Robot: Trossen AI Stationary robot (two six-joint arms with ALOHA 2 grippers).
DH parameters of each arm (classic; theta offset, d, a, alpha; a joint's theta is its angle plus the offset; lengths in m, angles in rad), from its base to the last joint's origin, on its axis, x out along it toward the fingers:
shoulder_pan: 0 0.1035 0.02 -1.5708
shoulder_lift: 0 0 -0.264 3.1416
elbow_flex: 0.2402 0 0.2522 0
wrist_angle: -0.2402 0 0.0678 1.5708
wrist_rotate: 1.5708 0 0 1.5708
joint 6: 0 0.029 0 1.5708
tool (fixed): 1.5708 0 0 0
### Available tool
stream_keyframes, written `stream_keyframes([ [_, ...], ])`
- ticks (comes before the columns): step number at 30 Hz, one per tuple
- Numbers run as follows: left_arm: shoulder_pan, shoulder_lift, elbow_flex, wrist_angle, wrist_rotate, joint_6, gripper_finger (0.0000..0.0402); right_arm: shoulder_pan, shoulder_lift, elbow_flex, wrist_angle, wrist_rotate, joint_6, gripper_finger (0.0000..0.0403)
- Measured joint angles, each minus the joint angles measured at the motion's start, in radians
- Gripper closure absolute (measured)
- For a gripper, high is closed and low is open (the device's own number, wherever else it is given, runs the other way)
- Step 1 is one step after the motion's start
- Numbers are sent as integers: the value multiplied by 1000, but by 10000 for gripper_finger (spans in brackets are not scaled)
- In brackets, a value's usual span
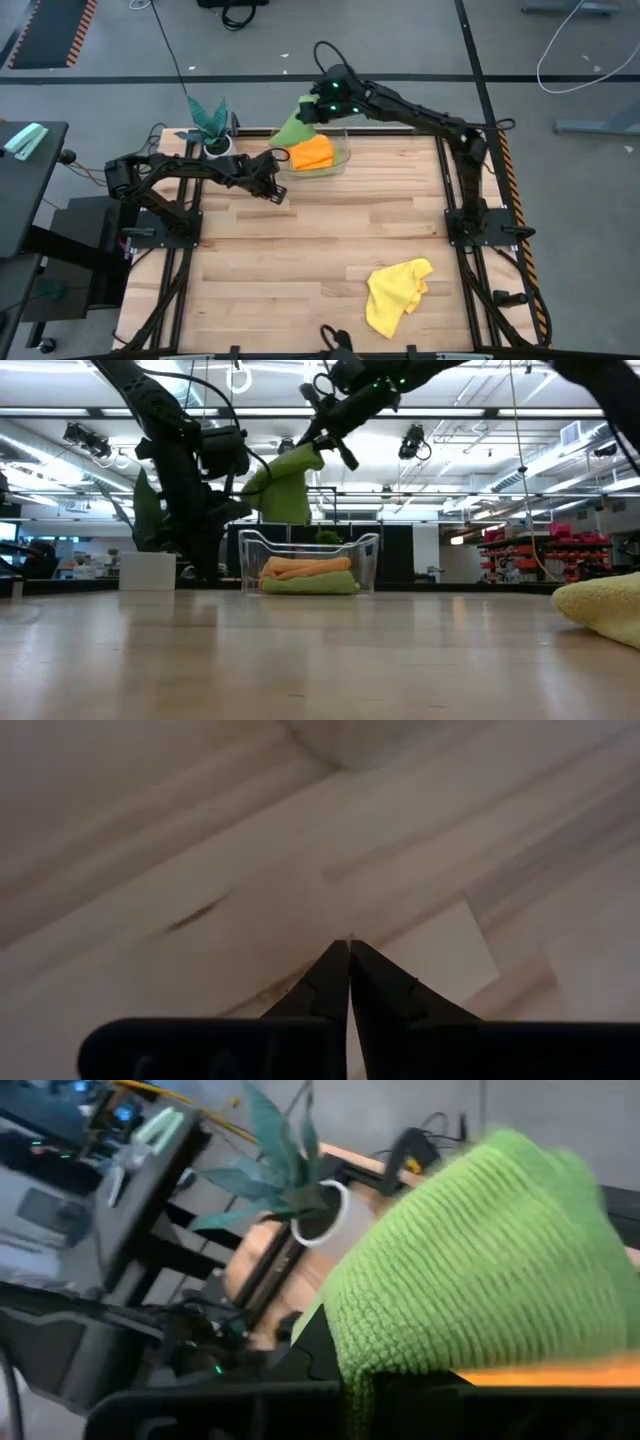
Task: Fold microfiber towels
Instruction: Put the green microfiber cloth into the transparent bin
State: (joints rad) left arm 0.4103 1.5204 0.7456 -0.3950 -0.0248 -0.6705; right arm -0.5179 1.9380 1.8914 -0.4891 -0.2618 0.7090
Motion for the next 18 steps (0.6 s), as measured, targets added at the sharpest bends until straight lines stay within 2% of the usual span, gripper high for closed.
stream_keyframes([
  [7, 0, 0, 0, 30, -19, -21, 392, -32, 141, 149, -119, -74, -2, 394],
  [12, 0, 0, 0, 90, -21, -21, 382, -57, 209, 153, -154, -130, 6, 394],
  [18, 0, 0, 0, 111, -23, -25, 371, -56, 233, 149, -271, -143, -27, 394],
])
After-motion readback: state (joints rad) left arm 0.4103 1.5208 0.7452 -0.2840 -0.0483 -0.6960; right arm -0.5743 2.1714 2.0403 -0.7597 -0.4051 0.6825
